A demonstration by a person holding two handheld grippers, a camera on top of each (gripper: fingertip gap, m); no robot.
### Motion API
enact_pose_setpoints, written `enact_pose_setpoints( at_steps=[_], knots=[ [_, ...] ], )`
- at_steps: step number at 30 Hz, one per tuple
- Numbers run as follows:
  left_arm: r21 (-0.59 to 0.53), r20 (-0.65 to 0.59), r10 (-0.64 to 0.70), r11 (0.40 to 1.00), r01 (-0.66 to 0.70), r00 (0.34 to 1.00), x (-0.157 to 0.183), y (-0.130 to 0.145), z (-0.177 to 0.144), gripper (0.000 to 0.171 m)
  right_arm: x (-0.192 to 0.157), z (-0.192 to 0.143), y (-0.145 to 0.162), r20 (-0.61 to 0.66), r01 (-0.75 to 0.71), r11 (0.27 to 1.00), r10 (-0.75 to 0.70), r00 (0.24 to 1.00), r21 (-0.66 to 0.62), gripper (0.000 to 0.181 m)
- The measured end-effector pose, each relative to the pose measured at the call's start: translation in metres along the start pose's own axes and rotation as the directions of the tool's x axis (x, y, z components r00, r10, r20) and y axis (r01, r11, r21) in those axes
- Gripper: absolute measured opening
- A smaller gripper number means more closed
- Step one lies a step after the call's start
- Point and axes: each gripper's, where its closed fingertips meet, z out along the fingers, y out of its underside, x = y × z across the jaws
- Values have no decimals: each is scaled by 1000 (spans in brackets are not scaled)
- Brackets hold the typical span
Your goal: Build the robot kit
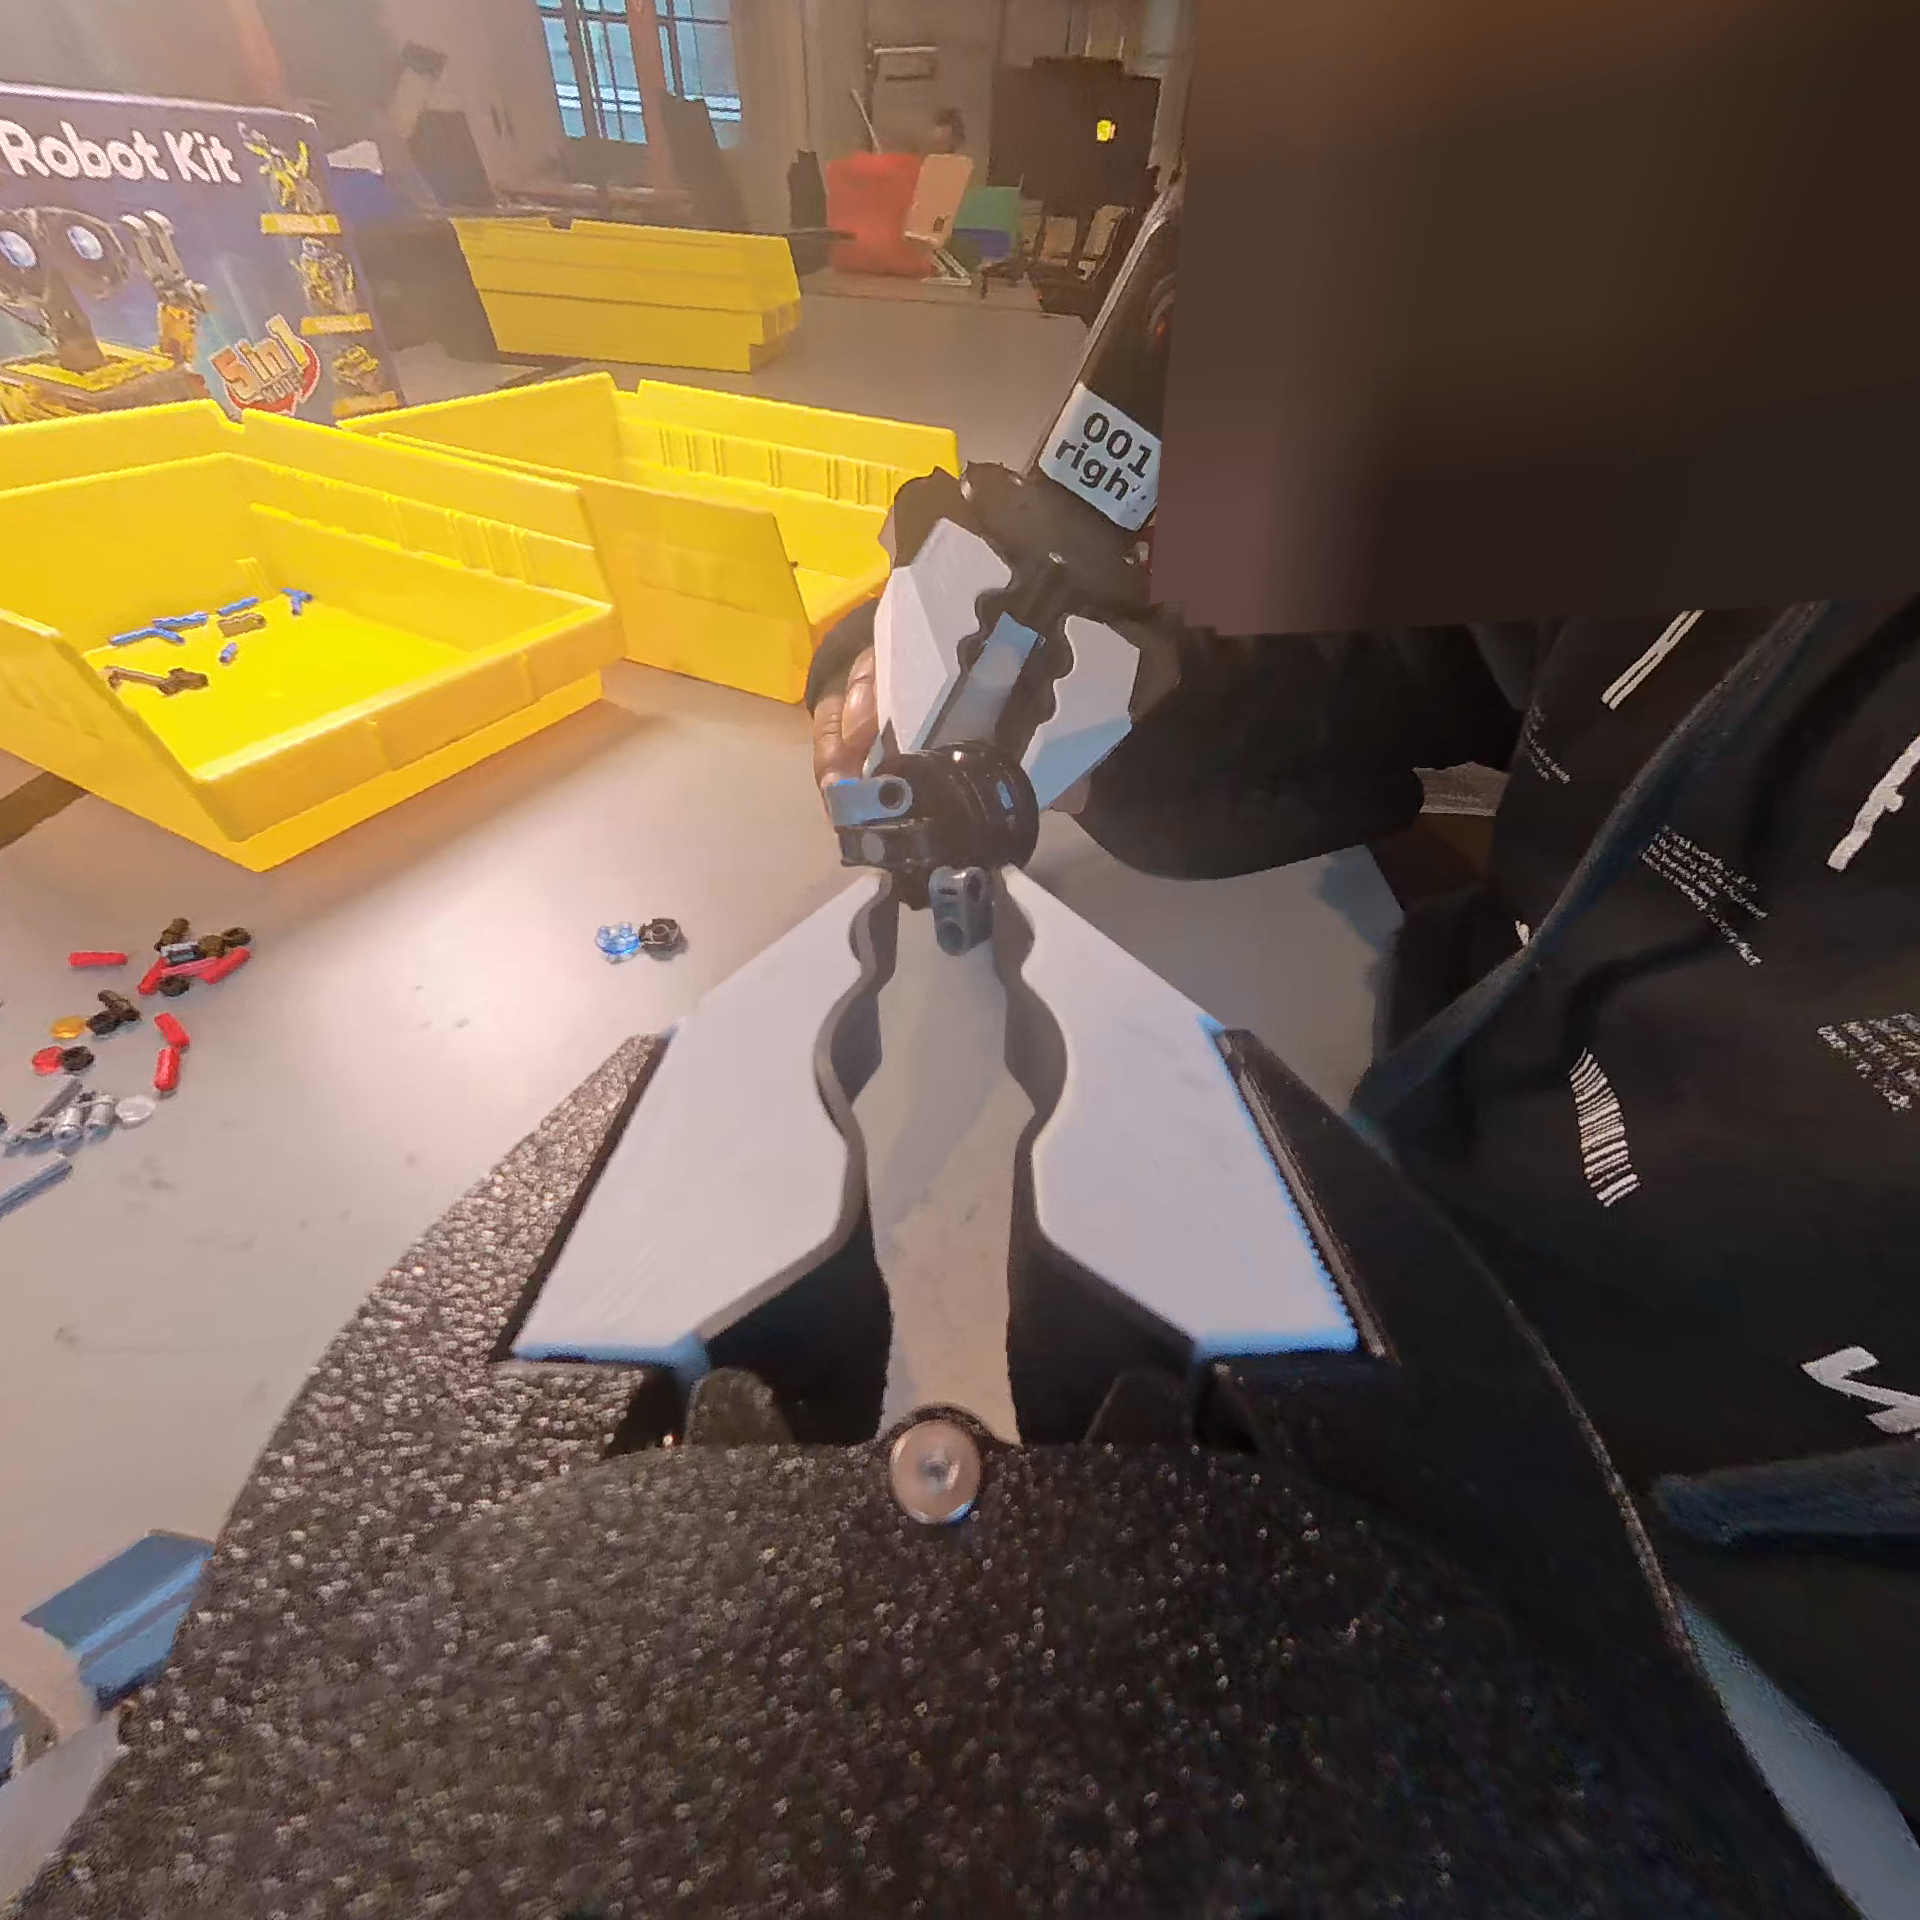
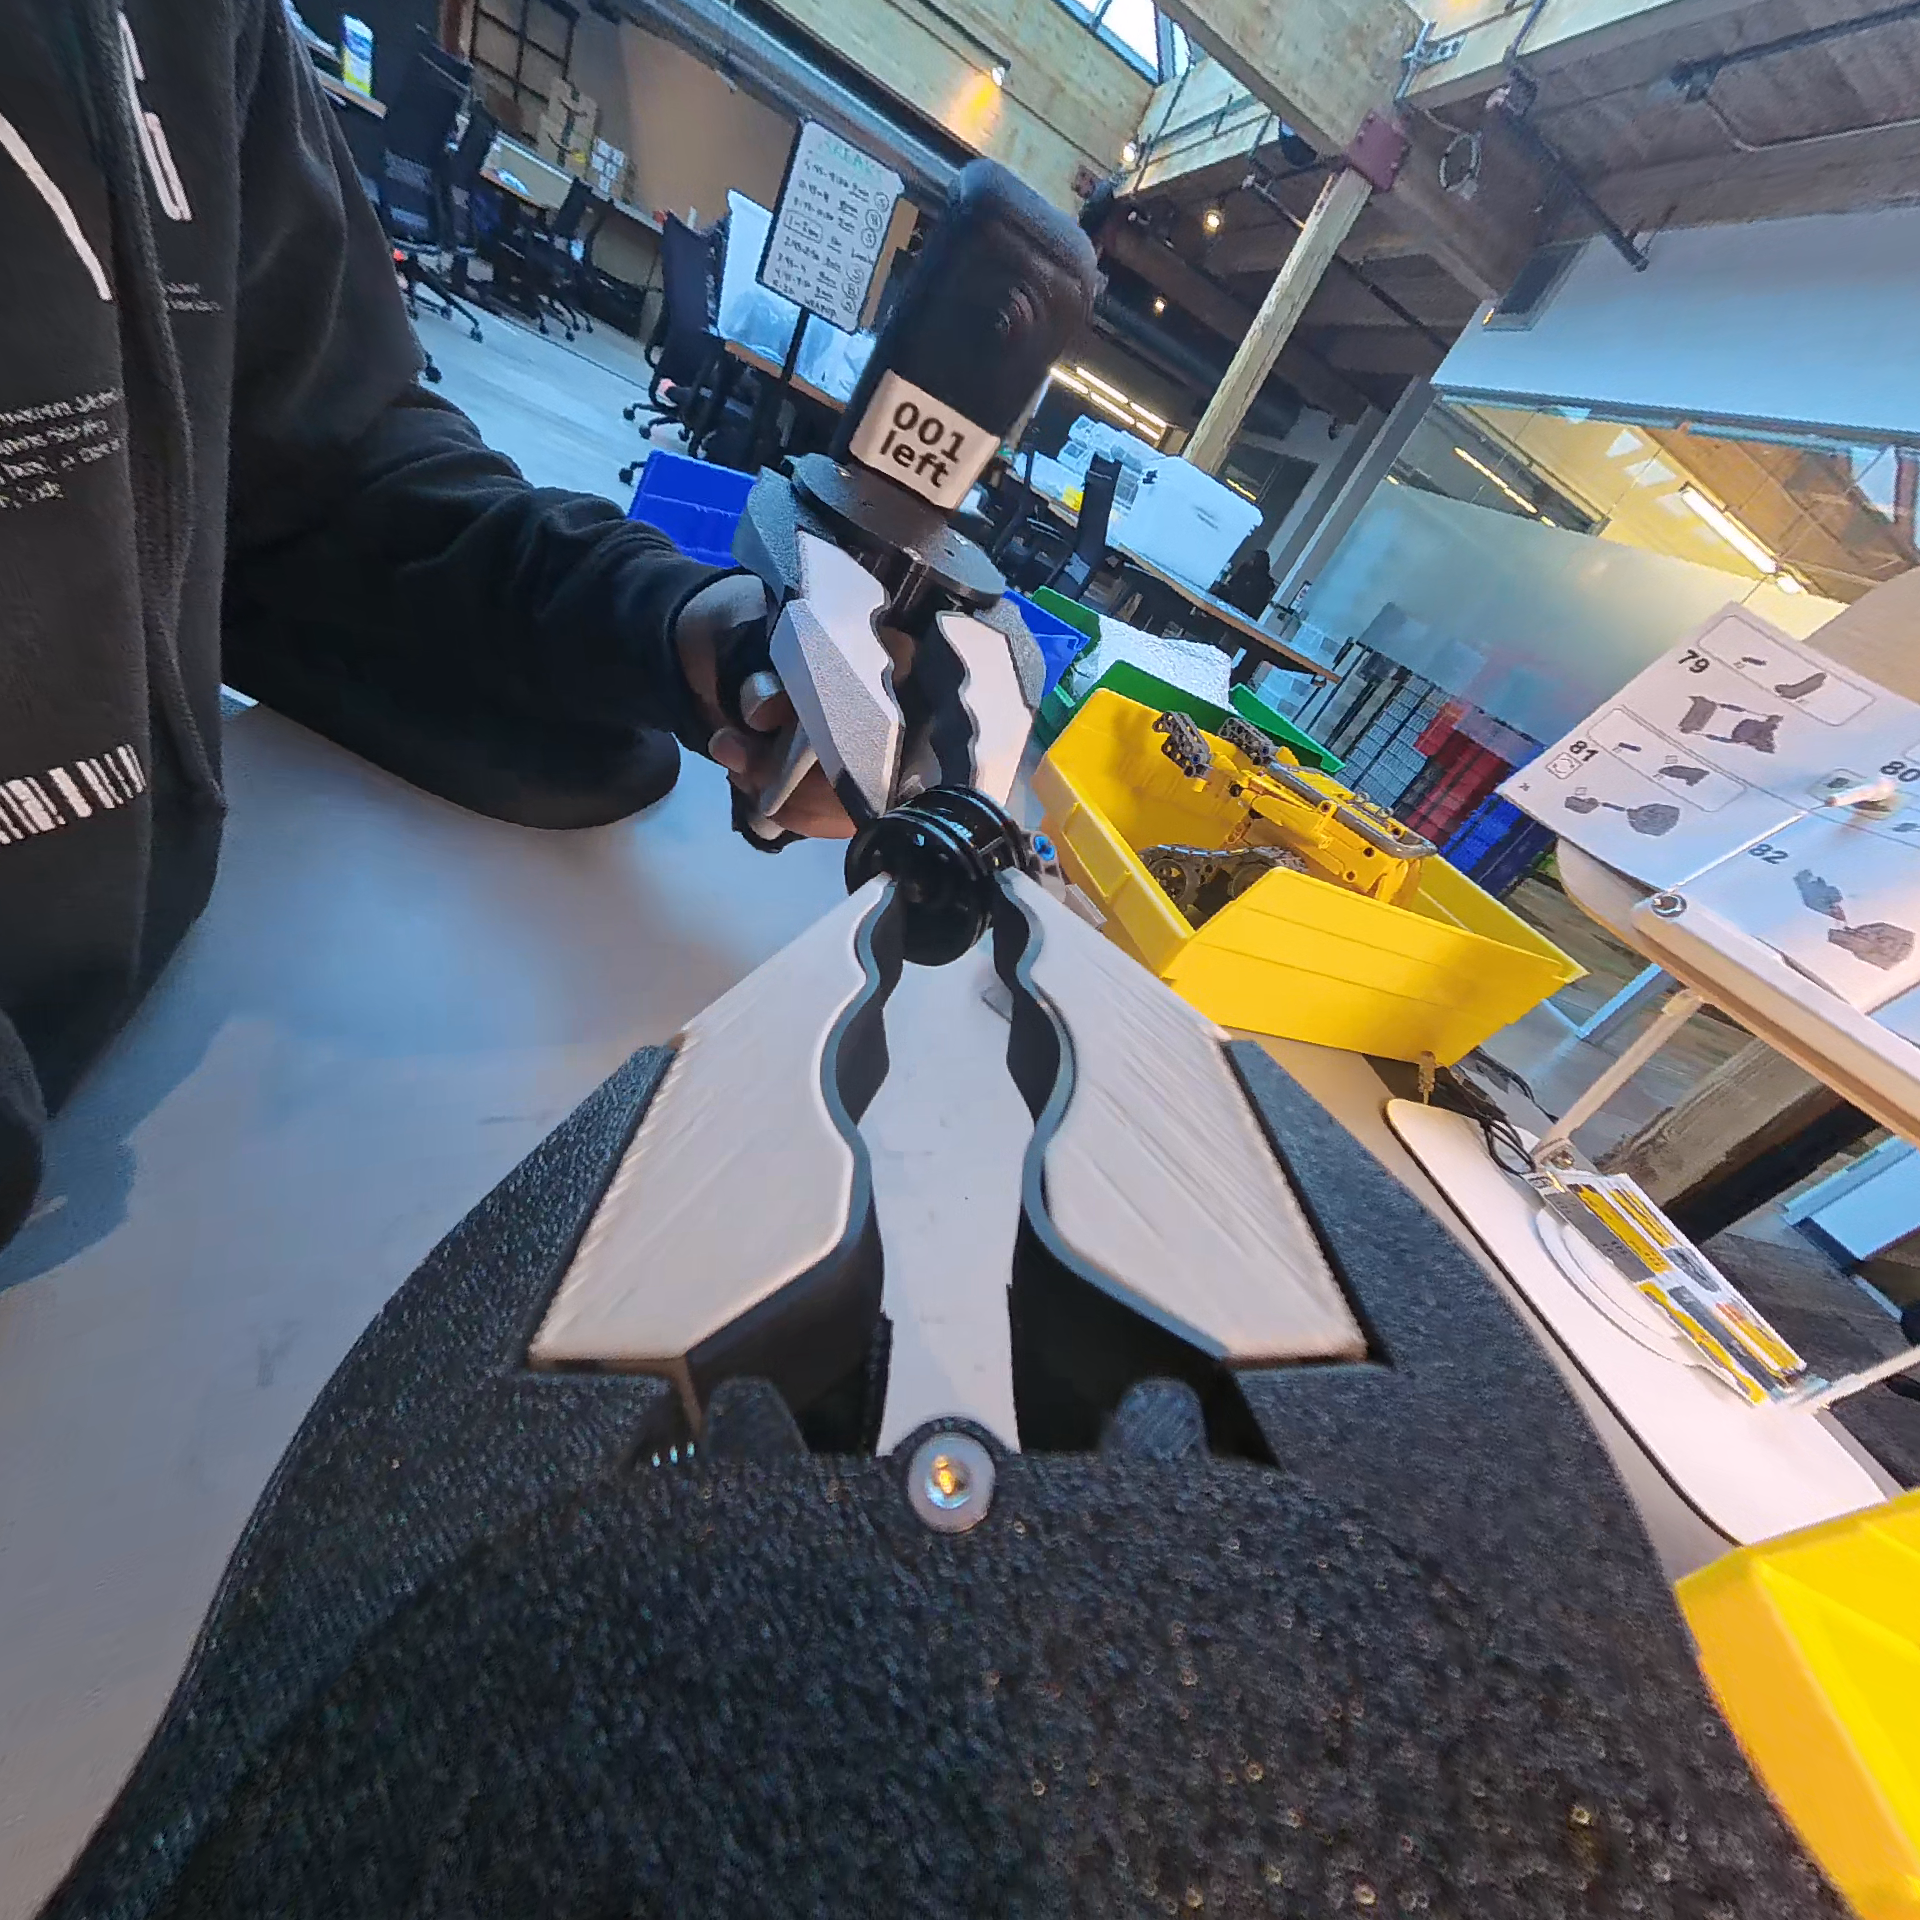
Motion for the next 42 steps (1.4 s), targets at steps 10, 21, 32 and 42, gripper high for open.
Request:
enact_pose_setpoints(
  at_steps=[10, 21, 32, 42],
  knots=[
    [-54, 162, 168, 985, -162, 972, -14, 0, -3, 15, 3, 2, 15, 48, -265, 964, 266, 963, -34, 32],
    [-22, 179, 92, 996, -90, 980, -22, 4, 1, 18, 11, 18, 21, 21, -575, 812, 580, 815, -95, 33],
    [19, -91, -187, 982, 190, 978, -4, 9, 5, 30, -9, 17, 19, 65, -342, 919, 361, 931, -196, 33],
    [49, -12, -217, 975, 217, 976, -17, 5, 5, 8, 7, 12, 26, -15, -407, 877, 417, 909, -257, 32]
  ],
)
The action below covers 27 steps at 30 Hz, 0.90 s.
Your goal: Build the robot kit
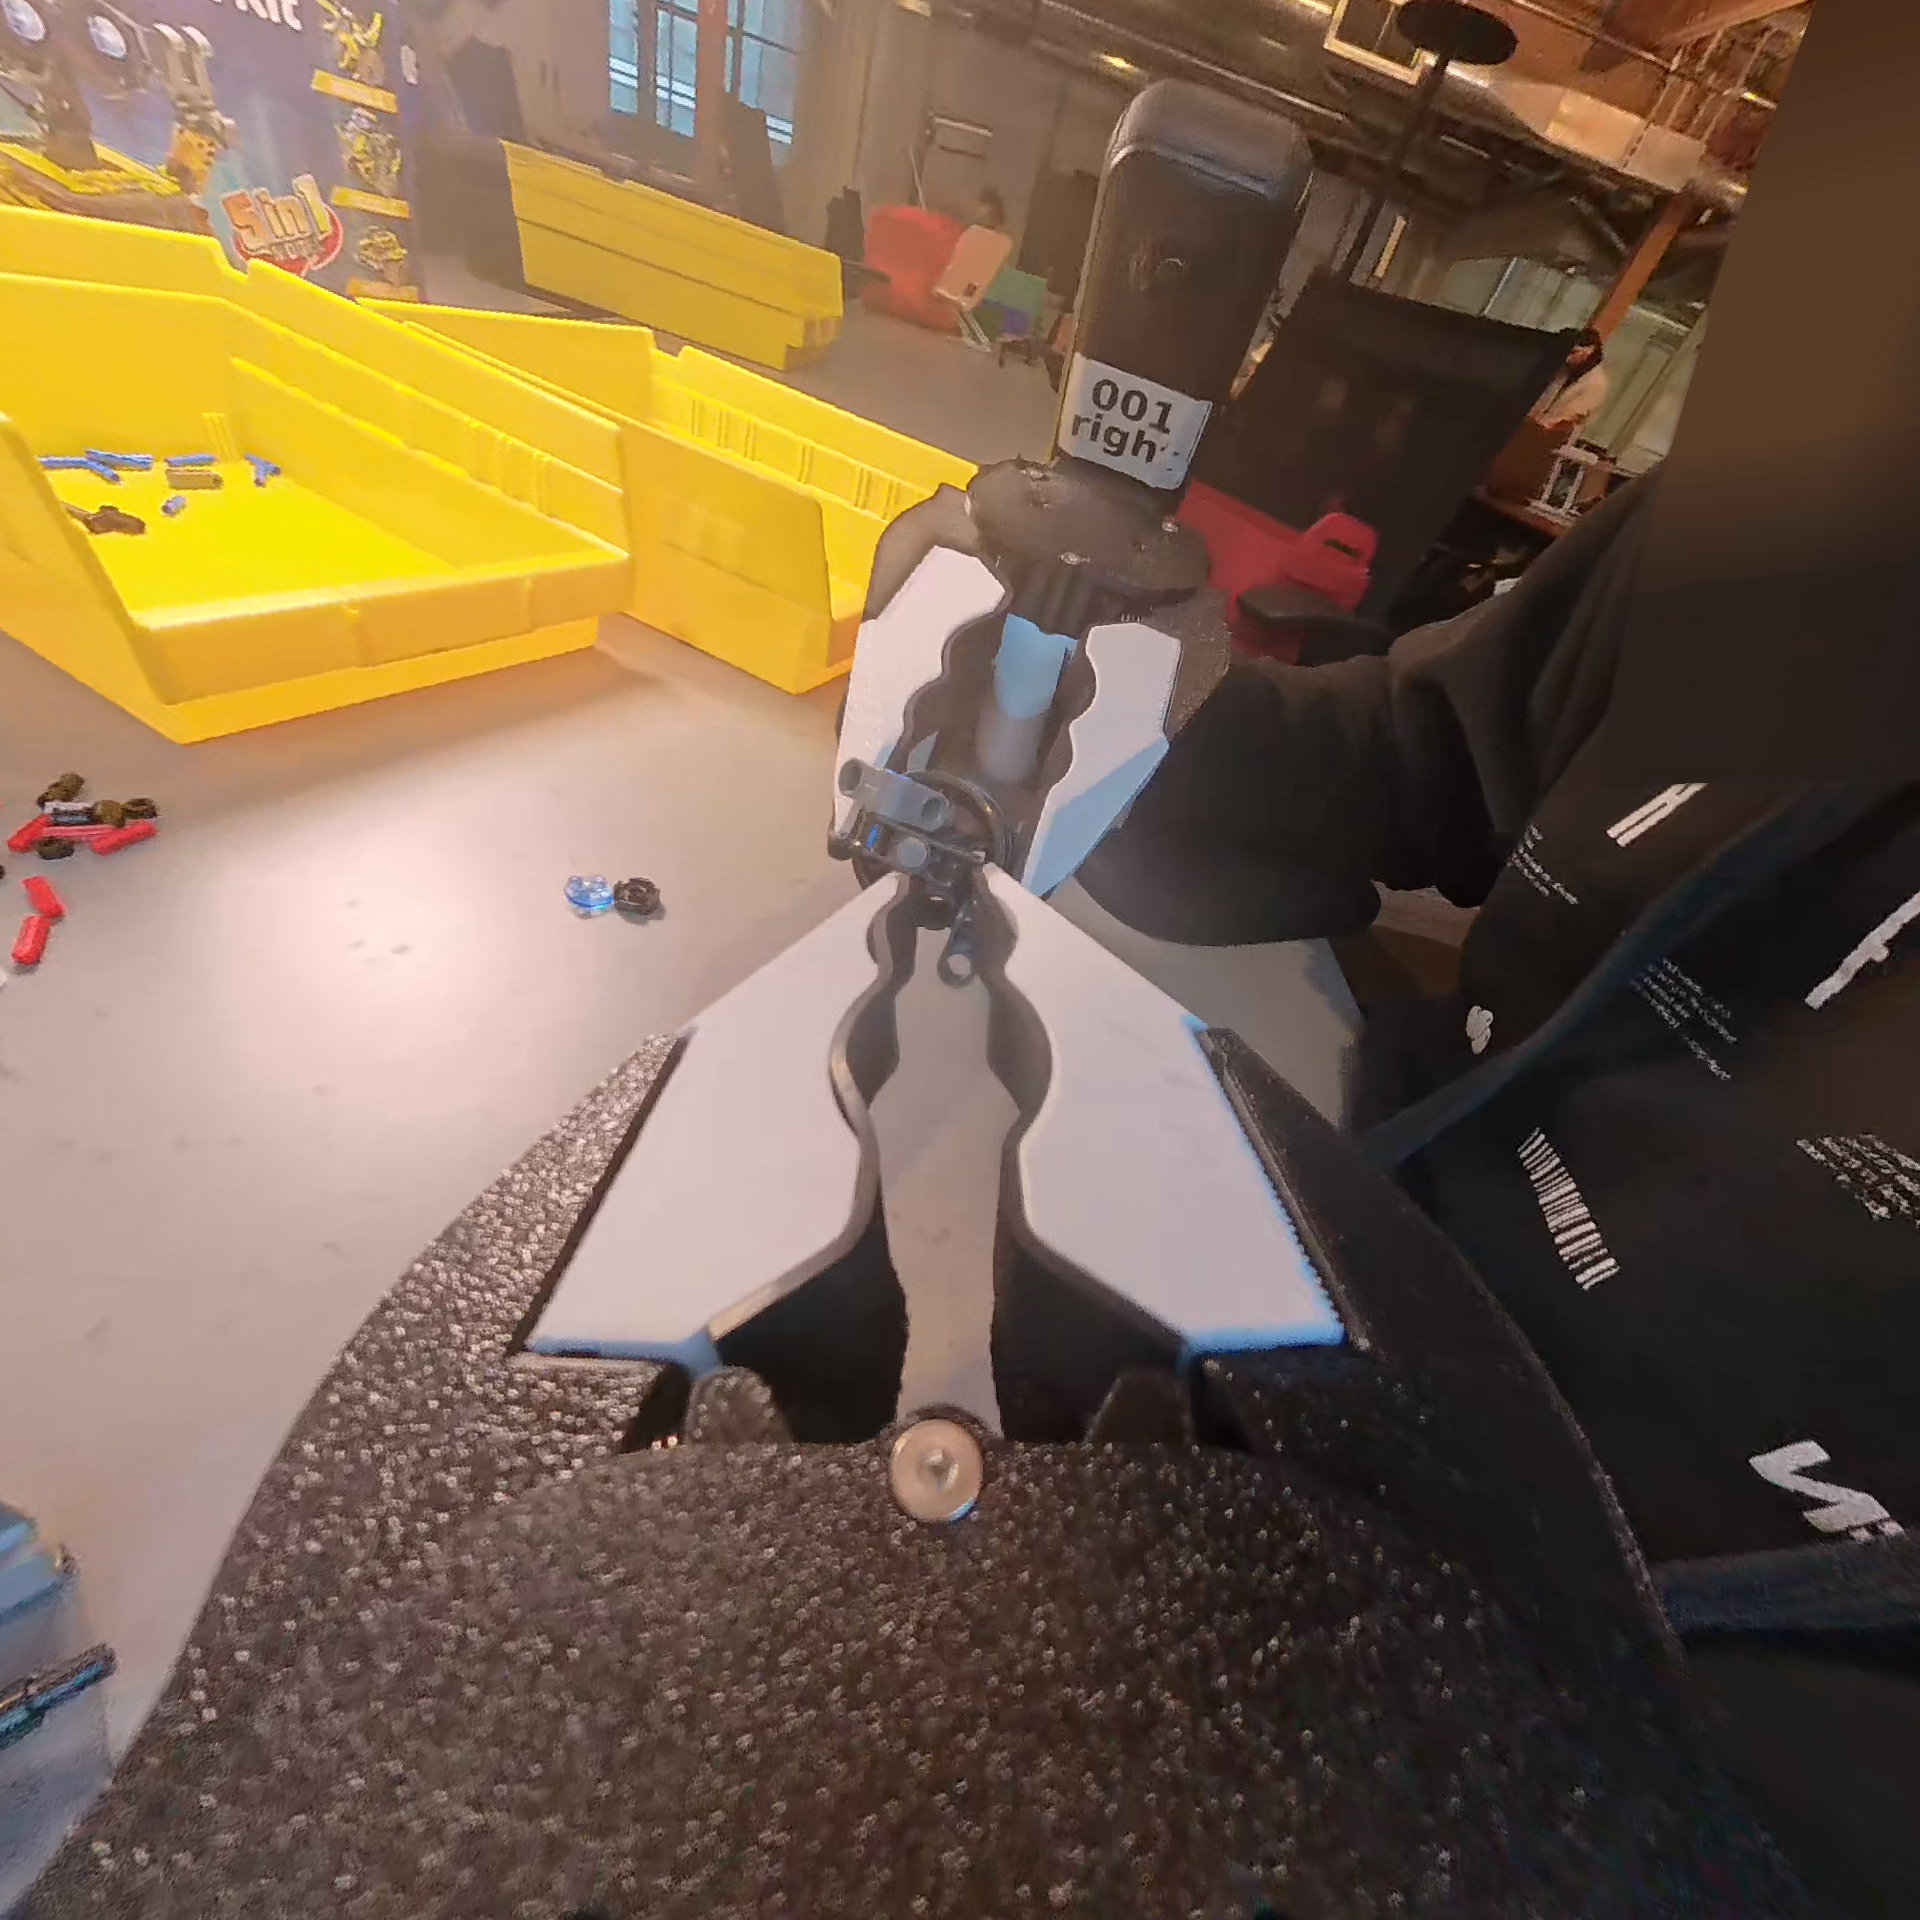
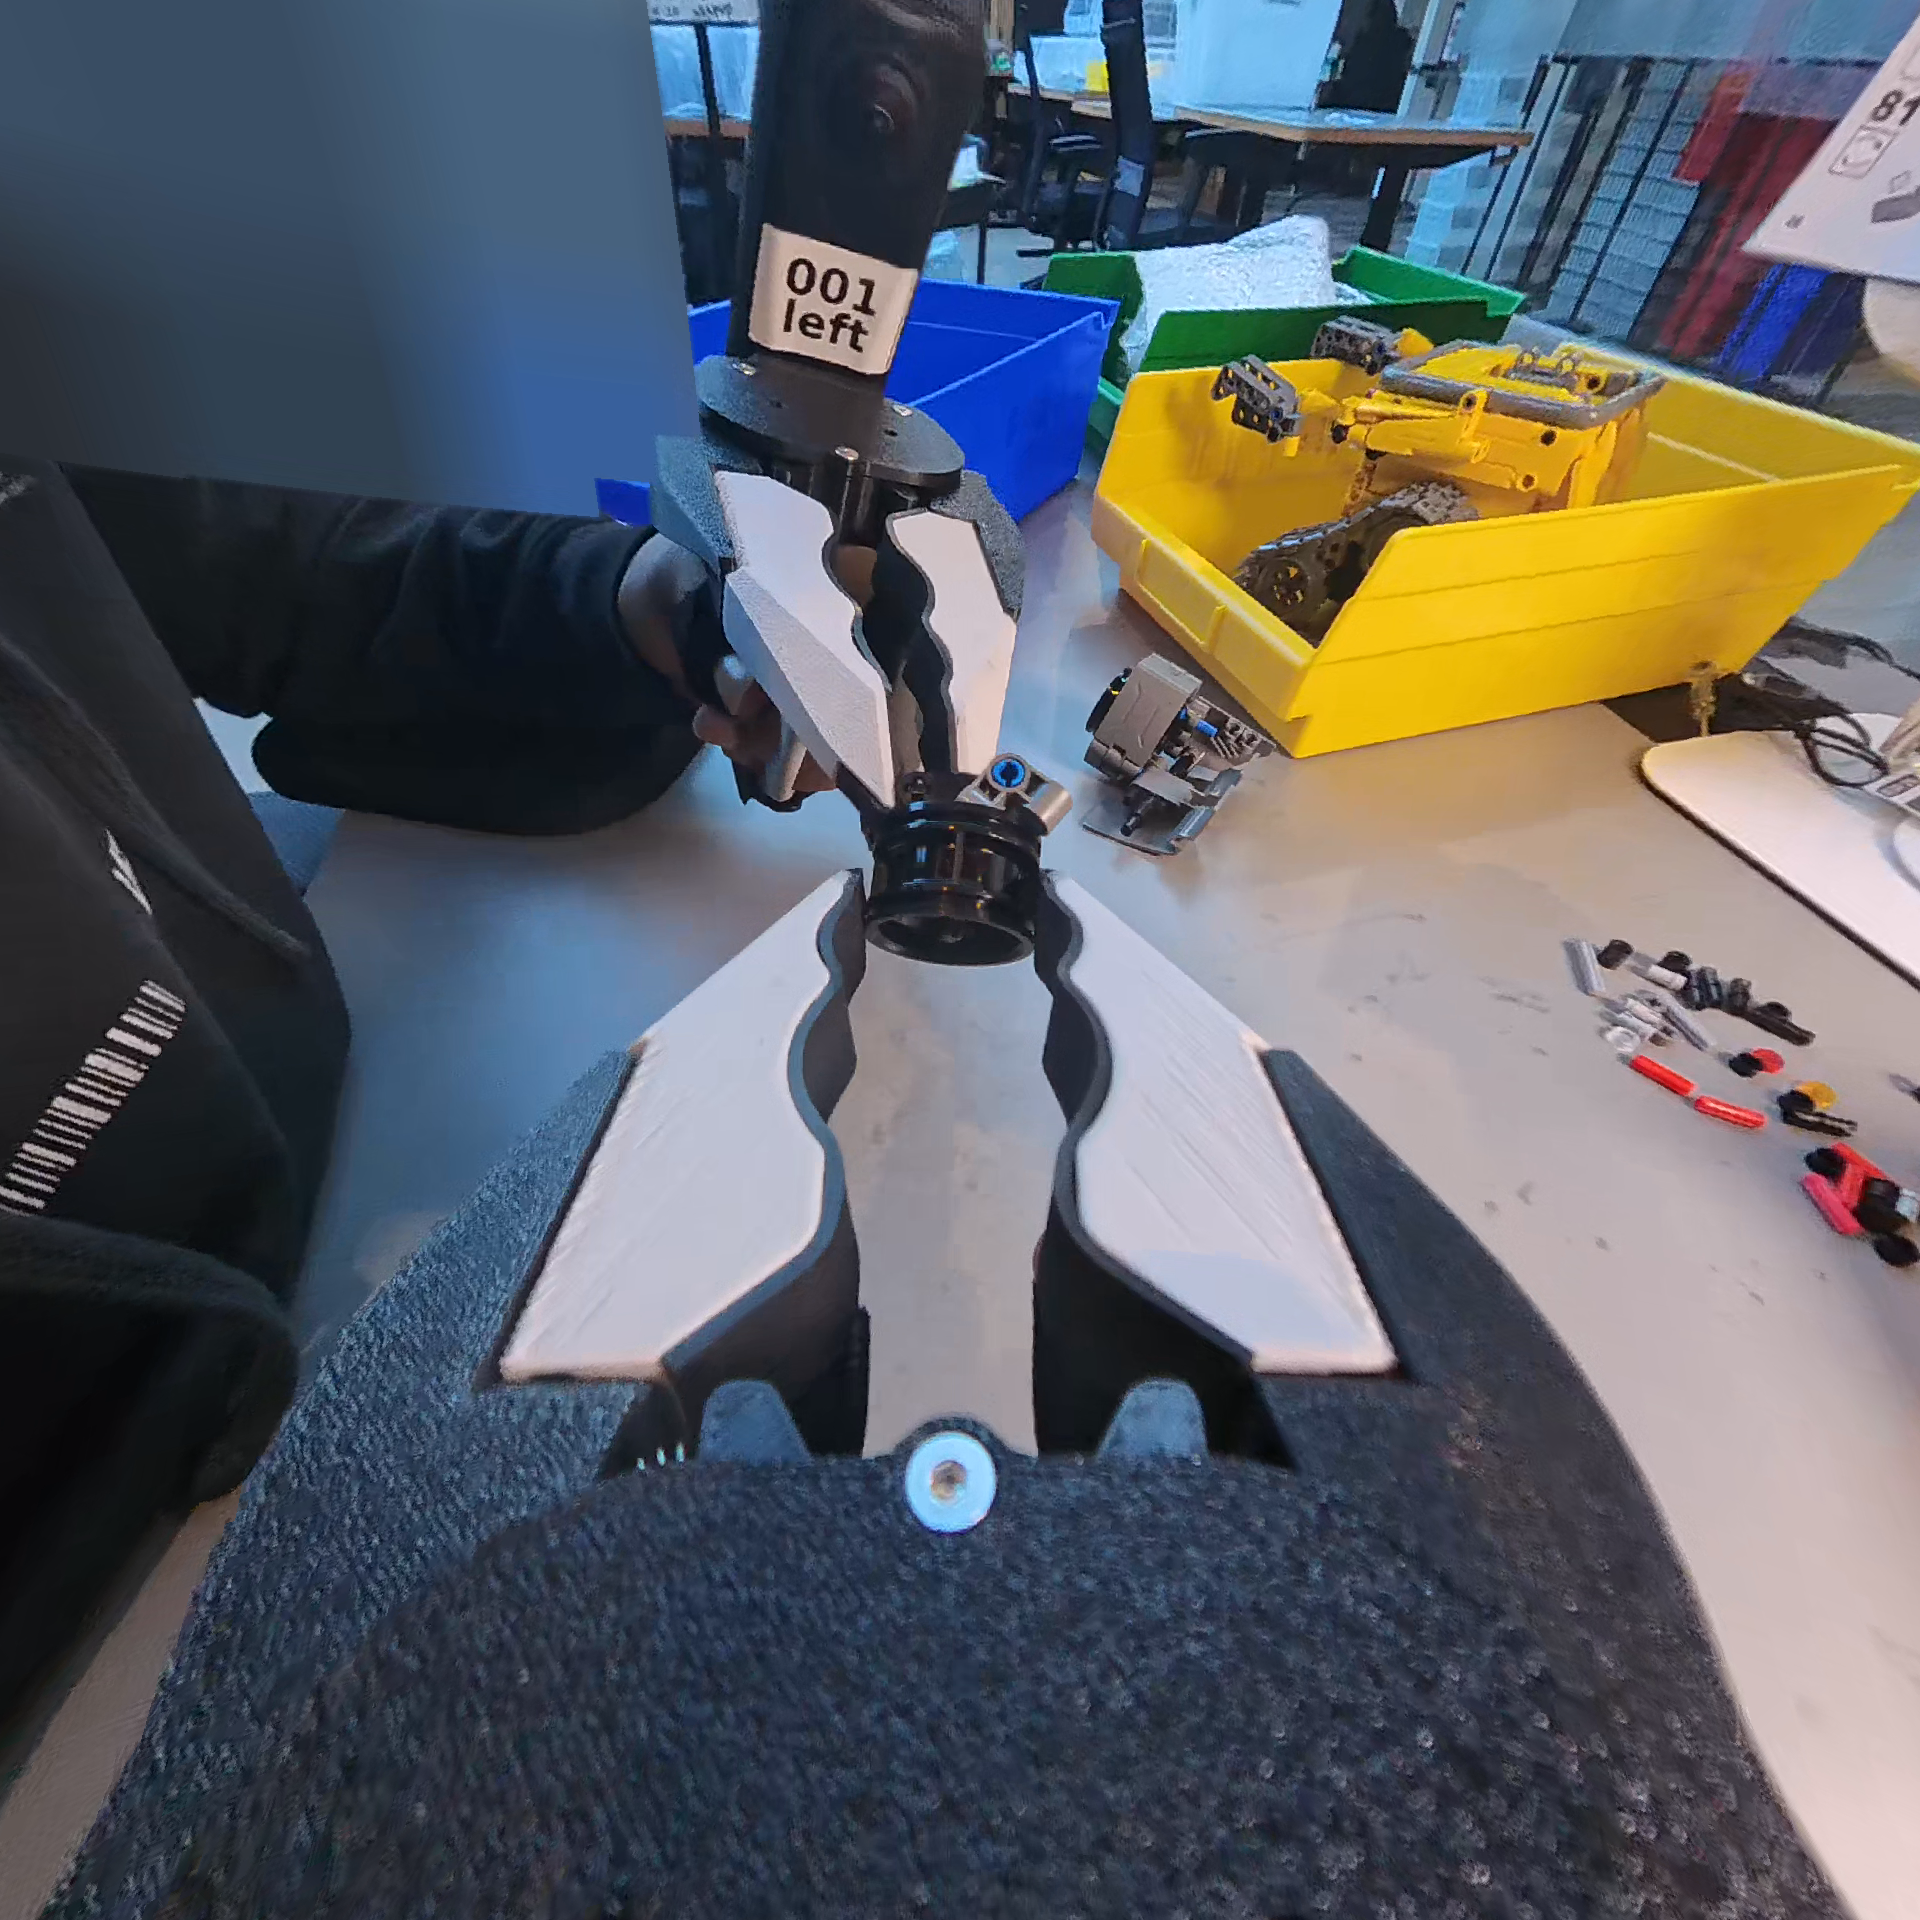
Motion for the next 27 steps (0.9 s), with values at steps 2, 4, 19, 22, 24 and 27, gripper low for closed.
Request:
enact_pose_setpoints(
  at_steps=[2, 4, 19, 22, 24, 27],
  knots=[
    [-6, 33, 15, 1000, -15, 999, -3, 1, 1, 8, 2, -1, 2, 7, -33, 999, 33, 999, -11, 32],
    [-4, 51, 28, 1000, -28, 998, -4, -1, 1, 8, 3, -2, 1, 21, -87, 996, 87, 996, 2, 32],
    [212, 252, -69, 977, 15, 965, -46, -39, -54, 0, 48, -36, 16, -114, -169, 985, 170, 979, 13, 31],
    [48, 207, 68, 996, -80, 976, -21, -14, -11, 0, 11, -9, -16, -24, -5, 999, 7, 1000, 53, 32],
    [74, 221, 114, 988, -133, 969, -21, -22, -6, 4, 5, -3, -19, -9, 40, 997, -40, 999, 66, 32],
    [179, 99, -14, 984, -4, 995, -19, -36, -16, 19, 4, -4, -5, 25, 18, 999, -19, 999, 49, 32]
  ],
)
